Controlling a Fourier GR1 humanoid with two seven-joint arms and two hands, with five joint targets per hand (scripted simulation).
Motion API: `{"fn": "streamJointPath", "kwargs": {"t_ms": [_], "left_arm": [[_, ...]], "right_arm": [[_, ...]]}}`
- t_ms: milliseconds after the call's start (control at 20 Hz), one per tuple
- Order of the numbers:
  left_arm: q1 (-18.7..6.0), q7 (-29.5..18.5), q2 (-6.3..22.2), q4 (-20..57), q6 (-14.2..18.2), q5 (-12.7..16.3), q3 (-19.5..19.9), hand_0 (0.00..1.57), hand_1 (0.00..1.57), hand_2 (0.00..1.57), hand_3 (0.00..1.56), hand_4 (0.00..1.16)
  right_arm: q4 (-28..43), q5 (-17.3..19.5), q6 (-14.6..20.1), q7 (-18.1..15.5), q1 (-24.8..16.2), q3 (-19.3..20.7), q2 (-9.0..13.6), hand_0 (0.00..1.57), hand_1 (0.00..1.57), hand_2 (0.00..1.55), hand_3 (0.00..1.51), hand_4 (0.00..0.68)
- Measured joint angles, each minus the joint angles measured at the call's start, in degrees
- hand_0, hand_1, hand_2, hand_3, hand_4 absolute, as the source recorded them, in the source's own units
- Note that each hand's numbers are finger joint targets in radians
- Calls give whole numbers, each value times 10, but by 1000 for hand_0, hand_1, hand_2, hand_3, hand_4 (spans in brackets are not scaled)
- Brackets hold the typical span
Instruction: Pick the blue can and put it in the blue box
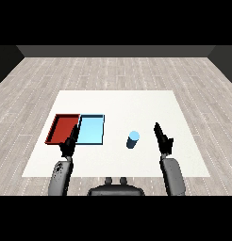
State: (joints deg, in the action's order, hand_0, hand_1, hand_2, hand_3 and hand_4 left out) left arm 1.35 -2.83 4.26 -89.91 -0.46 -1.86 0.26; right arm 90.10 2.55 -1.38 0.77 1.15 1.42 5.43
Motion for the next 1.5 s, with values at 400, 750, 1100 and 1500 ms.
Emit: {"fn": "streamJointPath", "kwargs": {"t_ms": [400, 750, 1100, 1500], "left_arm": [[-25, -30, -13, -16, -13, 20, 10, 0, 0, 0, 0, 0], [-14, -178, -25, -13, -48, 68, 35, 0, 0, 0, 0, 0], [1, -217, -23, -13, -71, 88, 40, 0, 0, 0, 0, 0], [-13, -228, -28, 11, -54, 87, 33, 0, 0, 0, 0, 0]], "right_arm": [[27, -41, -31, -47, -8, 16, -11, 0, 0, 0, 0, 0], [39, -110, -97, -138, -26, 30, -17, 0, 0, 0, 0, 0], [27, -135, -124, -157, -22, 48, -6, 0, 0, 0, 0, 0], [-7, -138, -129, -166, -19, 55, -8, 0, 0, 0, 0, 0]]}}
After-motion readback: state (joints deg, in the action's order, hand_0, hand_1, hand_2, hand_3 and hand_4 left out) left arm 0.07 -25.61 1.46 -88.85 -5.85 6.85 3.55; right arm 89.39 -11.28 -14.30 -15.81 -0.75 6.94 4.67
